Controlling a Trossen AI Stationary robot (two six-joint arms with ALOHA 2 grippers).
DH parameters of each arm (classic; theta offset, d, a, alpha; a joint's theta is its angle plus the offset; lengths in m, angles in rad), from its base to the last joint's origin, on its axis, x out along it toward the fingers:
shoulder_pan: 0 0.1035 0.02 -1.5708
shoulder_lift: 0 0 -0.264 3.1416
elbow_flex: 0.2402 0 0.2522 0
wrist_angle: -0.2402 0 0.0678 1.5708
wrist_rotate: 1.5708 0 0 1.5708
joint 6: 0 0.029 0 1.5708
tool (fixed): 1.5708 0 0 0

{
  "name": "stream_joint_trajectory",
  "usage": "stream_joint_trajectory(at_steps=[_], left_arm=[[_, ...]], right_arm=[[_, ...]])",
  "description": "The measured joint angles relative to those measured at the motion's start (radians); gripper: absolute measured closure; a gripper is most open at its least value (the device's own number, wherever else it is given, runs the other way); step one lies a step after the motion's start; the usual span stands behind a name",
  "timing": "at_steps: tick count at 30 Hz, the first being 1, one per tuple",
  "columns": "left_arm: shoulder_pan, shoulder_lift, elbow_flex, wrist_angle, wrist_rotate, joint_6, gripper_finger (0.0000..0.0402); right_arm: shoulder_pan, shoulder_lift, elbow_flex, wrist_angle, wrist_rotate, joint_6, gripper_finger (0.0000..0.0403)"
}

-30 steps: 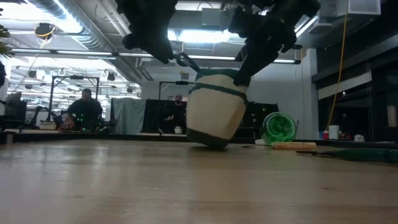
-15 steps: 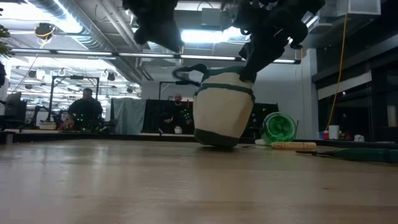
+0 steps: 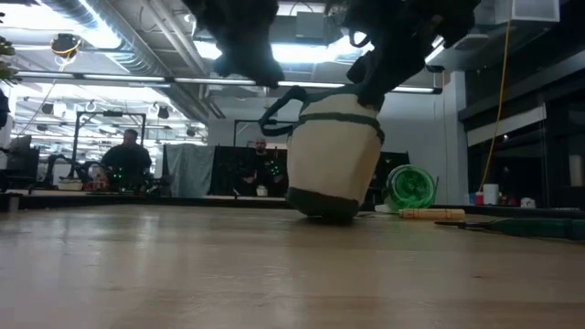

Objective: Pick & Place Garden tools in Gardening bag
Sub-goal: Move the gardening bag to the center of the table, then put the trowel into the gardening bag

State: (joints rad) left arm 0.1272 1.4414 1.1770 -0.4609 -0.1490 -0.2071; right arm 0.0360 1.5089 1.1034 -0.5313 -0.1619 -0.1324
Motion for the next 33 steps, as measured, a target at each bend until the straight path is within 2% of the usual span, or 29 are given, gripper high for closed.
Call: stream_joint_trajectory(at_steps=[5, 14, 18, 22, 28, 33], left_arm=[[-0.001, -0.001, 0.000, 0.055, 0.016, 0.075, 0.0272], [0.006, -0.001, 0.000, 0.091, 0.069, 0.123, 0.0272], [0.006, -0.001, 0.000, 0.091, 0.068, 0.124, 0.0272], [0.006, -0.001, 0.000, 0.091, 0.066, 0.124, 0.0272], [0.006, -0.001, 0.000, 0.085, 0.066, 0.125, 0.0272], [0.006, -0.001, 0.000, 0.082, 0.066, 0.125, 0.0272]], right_arm=[[0.000, 0.000, 0.000, 0.011, -0.001, 0.086, 0.0383], [-0.024, -0.019, 0.000, 0.054, -0.051, 0.233, 0.0298], [-0.037, -0.078, 0.000, 0.064, -0.052, 0.286, 0.0263], [-0.070, -0.186, 0.001, 0.050, -0.051, 0.336, 0.0244], [-0.108, -0.325, 0.002, -0.049, -0.035, 0.292, 0.0241], [-0.109, -0.362, 0.002, -0.286, 0.092, 0.281, 0.0242]])
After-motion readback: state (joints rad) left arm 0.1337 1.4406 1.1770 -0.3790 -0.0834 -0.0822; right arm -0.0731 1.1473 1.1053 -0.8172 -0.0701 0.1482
